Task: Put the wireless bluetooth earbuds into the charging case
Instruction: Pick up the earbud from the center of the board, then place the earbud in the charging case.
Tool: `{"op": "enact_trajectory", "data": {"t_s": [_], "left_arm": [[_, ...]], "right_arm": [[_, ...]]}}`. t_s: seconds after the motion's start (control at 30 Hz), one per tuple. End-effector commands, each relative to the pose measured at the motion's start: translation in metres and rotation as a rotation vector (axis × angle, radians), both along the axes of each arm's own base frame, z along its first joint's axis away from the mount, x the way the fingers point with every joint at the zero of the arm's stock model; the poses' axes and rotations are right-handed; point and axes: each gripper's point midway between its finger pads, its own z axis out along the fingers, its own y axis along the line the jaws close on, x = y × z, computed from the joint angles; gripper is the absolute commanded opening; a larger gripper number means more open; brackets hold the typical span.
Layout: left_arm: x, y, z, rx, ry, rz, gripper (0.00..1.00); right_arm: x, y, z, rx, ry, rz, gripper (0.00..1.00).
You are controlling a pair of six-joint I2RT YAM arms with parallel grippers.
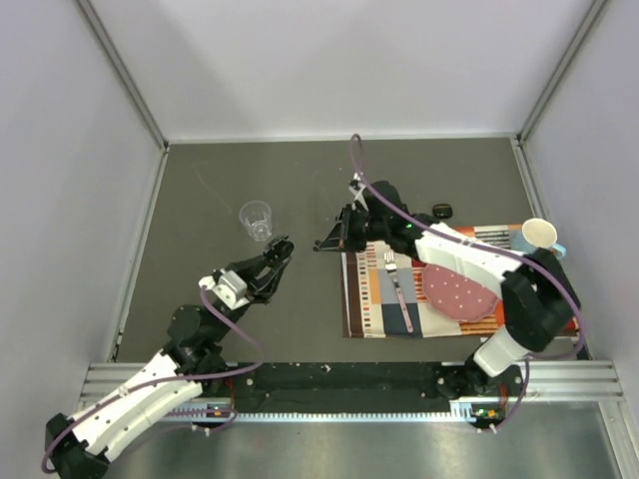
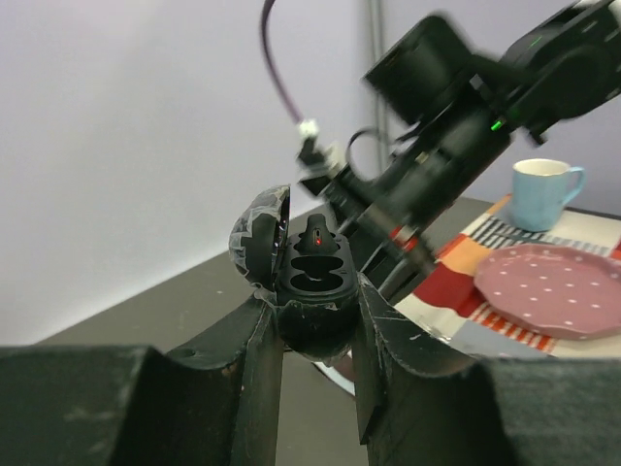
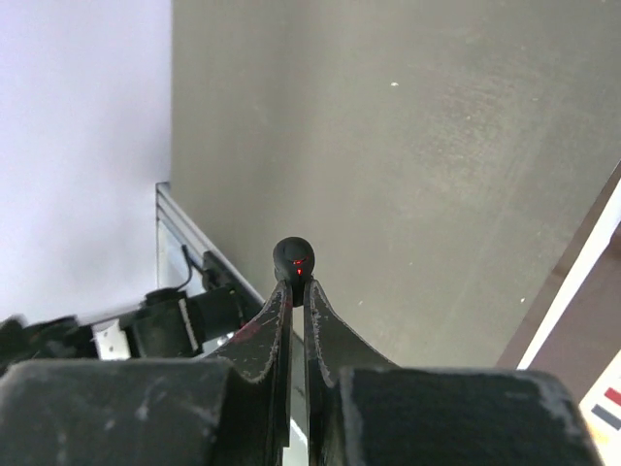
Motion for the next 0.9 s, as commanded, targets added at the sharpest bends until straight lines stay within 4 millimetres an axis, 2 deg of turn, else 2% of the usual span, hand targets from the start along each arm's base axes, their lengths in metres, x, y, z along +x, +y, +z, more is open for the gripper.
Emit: {"op": "enact_trajectory", "data": {"t_s": [0.0, 0.03, 0.17, 0.23, 0.27, 0.37, 0.5, 0.67, 0.87], "left_arm": [[0.013, 0.019, 0.019, -0.046, -0.097, 0.137, 0.00], [0.012, 0.022, 0.024, -0.063, -0.117, 0.149, 0.00], [0.018, 0.029, 0.026, -0.047, -0.147, 0.211, 0.00], [0.019, 0.030, 0.027, -0.044, -0.155, 0.220, 0.00], [0.019, 0.030, 0.028, -0.040, -0.162, 0.227, 0.00], [0.020, 0.030, 0.028, -0.026, -0.175, 0.234, 0.00], [0.021, 0.029, 0.027, -0.010, -0.186, 0.242, 0.00], [0.022, 0.028, 0.029, -0.002, -0.194, 0.243, 0.00], [0.024, 0.025, 0.032, 0.019, -0.204, 0.245, 0.00]], "right_arm": [[-0.009, -0.023, 0.039, -0.032, -0.040, 0.000, 0.00], [-0.013, -0.026, 0.055, -0.009, -0.063, 0.009, 0.00], [-0.033, -0.029, 0.092, 0.050, -0.061, 0.050, 0.00], [-0.042, -0.029, 0.103, 0.072, -0.044, 0.075, 0.00], [-0.047, -0.030, 0.117, 0.100, -0.063, 0.087, 0.00], [-0.057, -0.032, 0.144, 0.155, -0.071, 0.098, 0.00], [-0.067, -0.034, 0.171, 0.217, -0.046, 0.084, 0.00], [-0.078, -0.031, 0.197, 0.247, -0.052, 0.090, 0.00], [-0.084, -0.026, 0.211, 0.273, 0.020, 0.048, 0.00]]}}
